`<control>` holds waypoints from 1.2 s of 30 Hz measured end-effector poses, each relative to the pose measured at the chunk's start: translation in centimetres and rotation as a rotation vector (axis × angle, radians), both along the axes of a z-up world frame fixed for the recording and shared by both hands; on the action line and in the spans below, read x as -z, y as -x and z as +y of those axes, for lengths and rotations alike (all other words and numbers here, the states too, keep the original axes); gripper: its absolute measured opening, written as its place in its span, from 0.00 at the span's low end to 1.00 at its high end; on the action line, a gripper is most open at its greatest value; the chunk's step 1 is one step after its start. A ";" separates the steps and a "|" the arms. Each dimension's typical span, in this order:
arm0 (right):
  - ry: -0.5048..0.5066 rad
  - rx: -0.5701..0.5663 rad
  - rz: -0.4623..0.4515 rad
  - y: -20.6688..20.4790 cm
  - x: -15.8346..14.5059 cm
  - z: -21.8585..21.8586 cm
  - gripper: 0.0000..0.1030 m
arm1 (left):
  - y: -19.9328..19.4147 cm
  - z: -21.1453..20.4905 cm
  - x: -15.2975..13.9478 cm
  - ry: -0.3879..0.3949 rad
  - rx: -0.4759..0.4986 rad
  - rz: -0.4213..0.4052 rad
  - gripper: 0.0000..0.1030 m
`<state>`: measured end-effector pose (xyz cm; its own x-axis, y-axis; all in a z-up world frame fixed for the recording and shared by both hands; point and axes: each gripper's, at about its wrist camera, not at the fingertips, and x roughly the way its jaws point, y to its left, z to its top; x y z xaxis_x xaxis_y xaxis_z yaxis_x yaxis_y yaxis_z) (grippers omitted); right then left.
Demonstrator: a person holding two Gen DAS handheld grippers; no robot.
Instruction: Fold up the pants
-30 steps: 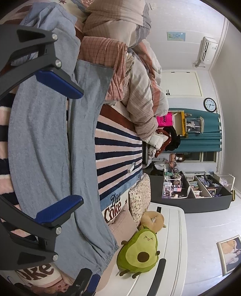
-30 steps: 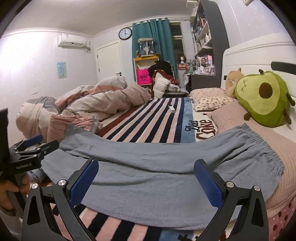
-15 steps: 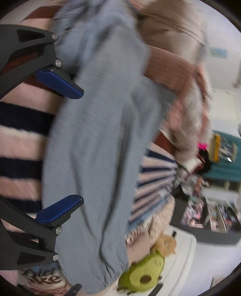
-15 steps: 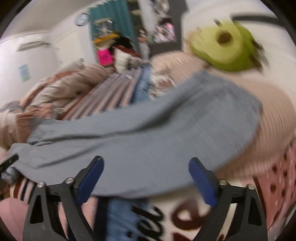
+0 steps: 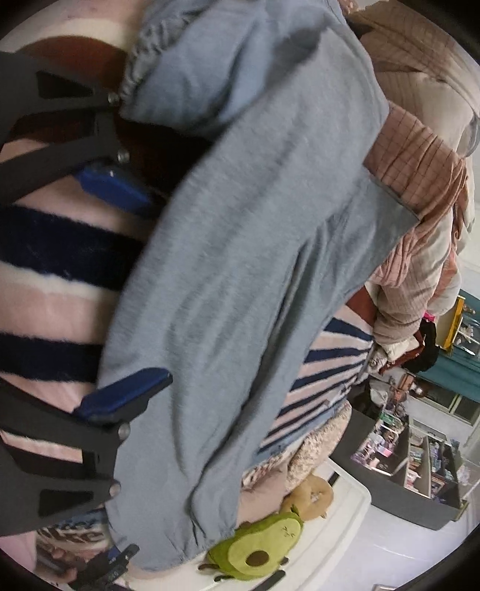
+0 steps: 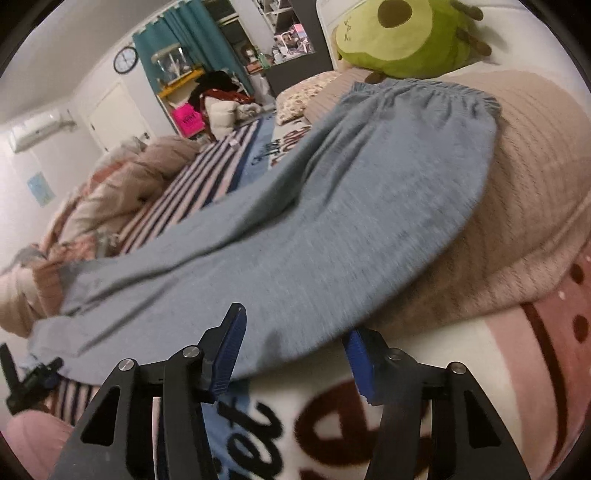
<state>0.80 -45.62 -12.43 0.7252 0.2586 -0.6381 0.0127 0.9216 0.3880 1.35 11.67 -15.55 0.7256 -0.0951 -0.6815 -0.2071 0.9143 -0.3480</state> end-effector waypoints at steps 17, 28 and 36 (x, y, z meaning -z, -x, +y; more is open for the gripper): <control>0.059 0.053 -0.071 -2.2 -2.4 1.4 0.01 | -1.3 0.8 -2.5 -0.059 -0.032 -0.079 0.03; 0.064 0.024 -0.121 -0.4 -5.4 1.6 0.00 | 0.0 0.1 -5.8 -0.150 -0.009 -0.122 0.01; 0.094 -0.069 -0.193 -4.8 -8.8 2.4 0.00 | -3.5 0.9 -9.2 -0.162 0.026 -0.156 0.01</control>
